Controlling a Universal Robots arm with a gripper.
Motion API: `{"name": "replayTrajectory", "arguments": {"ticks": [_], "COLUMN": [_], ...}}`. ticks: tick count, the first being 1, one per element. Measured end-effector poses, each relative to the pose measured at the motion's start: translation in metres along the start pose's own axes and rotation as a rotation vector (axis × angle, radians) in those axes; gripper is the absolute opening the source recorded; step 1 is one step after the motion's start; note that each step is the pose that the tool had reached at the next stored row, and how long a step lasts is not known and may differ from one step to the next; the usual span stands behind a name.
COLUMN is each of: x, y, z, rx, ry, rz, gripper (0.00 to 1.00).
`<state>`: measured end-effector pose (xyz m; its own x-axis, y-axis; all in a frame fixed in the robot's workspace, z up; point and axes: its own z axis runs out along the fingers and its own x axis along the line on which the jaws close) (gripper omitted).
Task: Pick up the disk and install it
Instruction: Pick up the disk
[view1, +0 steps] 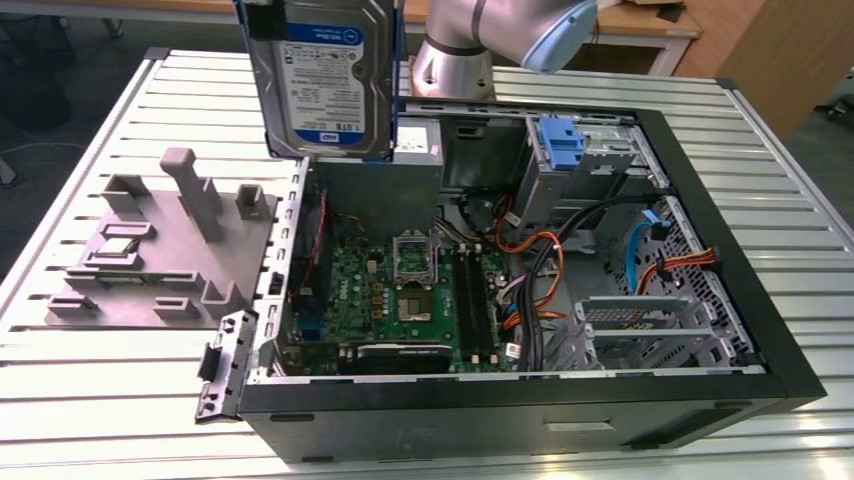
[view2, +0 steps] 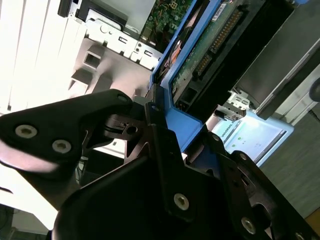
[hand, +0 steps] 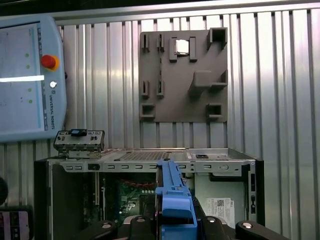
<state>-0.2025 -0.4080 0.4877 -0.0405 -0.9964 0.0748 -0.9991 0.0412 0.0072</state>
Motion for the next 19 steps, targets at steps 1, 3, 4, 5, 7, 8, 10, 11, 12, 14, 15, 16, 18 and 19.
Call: {"name": "replayTrajectory", "arguments": {"ticks": [1,3,4,5,7,8,10,11,12,14,15,16,18,19], "x": [0.0000,-0.0001,-0.0001,-0.0001,-0.0001,-0.0002,-0.0002,-0.0002,-0.0003,-0.0003,-0.0003,-0.0004,-0.0004,-0.0003], "y": [-0.0006,-0.0017,-0.0023,-0.0028,-0.0040,-0.0046,-0.0057,-0.0065,-0.0071,-0.0082,-0.0088,-0.0094,-0.0102,-0.0102], "z": [0.0000,0.0000,0.0000,0.0000,0.0000,-0.0001,-0.0001,-0.0001,-0.0001,-0.0001,-0.0001,-0.0001,-0.0002,-0.0001], "rx": [0.0000,0.0001,0.0001,0.0001,0.0003,0.0002,0.0003,0.0003,0.0003,0.0004,0.0004,0.0005,0.0004,0.0004], "ry": [0.0006,0.0021,0.0028,0.0035,0.0049,0.0056,0.0070,0.0081,0.0087,0.0101,0.0108,0.0115,0.0122,0.0063], "rz": [0.000,0.000,0.000,0.000,0.000,0.000,0.000,0.000,0.000,0.000,0.000,0.000,0.000,0.000], "gripper": [0.37,0.37,0.37,0.37,0.37,0.37,0.37,0.37,0.37,0.37,0.37,0.37,0.37,0.37]}}
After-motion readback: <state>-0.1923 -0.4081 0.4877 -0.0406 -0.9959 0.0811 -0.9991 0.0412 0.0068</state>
